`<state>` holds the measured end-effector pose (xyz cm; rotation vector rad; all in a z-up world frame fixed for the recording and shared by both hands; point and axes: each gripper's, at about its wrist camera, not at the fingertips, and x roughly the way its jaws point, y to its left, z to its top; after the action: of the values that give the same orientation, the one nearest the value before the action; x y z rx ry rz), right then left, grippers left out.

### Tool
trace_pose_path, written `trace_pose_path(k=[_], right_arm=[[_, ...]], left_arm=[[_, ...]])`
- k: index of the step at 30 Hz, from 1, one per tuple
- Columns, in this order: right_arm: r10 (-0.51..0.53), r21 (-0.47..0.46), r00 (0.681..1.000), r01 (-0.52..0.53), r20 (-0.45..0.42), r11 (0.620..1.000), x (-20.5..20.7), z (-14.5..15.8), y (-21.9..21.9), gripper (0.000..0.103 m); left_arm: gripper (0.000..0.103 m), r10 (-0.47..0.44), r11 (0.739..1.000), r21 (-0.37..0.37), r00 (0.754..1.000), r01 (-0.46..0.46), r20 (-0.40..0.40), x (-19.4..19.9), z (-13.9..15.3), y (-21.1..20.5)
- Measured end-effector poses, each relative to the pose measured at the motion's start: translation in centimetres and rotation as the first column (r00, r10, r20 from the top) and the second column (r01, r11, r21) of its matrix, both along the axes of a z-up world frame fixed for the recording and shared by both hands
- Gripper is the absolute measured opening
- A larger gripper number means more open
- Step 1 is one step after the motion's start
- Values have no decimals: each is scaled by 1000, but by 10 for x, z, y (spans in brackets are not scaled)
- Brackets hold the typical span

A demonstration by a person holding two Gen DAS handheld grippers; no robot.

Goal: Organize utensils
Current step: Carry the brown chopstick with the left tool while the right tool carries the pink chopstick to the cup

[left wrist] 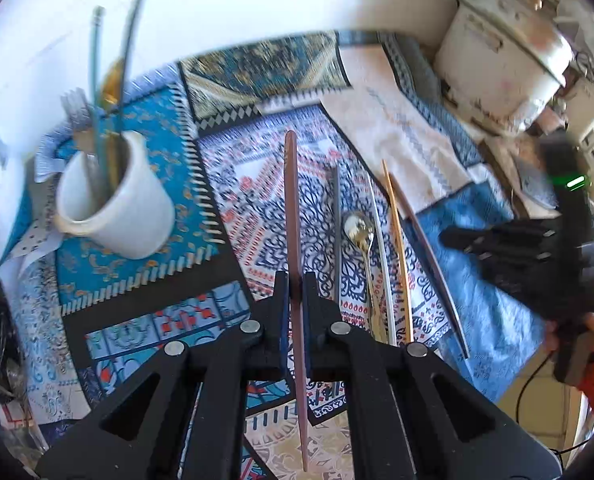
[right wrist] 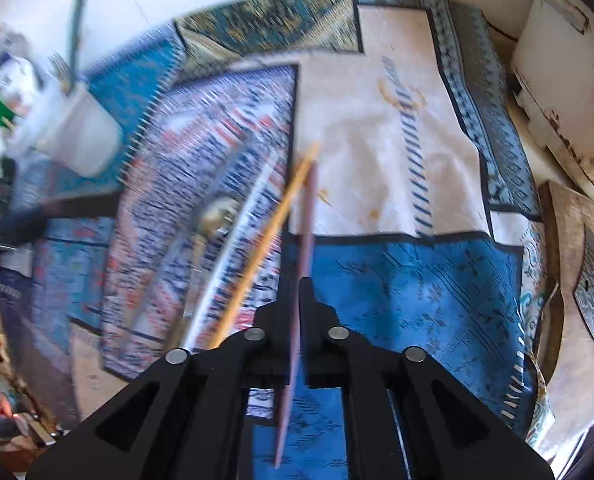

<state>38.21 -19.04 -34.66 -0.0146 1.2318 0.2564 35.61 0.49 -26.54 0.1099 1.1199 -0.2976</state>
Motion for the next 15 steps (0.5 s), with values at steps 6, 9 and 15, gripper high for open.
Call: trace_pose_path(k=[6, 9, 15], right_arm=[[-14, -5, 999, 14, -42, 1000, 7, -24, 4, 21], [7, -44, 1000, -8, -25, 999, 7, -27, 11, 21], [40, -149, 998, -33, 47, 988, -1, -24, 25, 6]], left_arm=[[4, 63, 998, -24, 995, -61, 84, -13, 22, 21], [4, 95, 995, -43, 990, -91, 107, -19, 31, 32], [4, 138, 989, -73, 978, -128, 156, -25, 45, 49]])
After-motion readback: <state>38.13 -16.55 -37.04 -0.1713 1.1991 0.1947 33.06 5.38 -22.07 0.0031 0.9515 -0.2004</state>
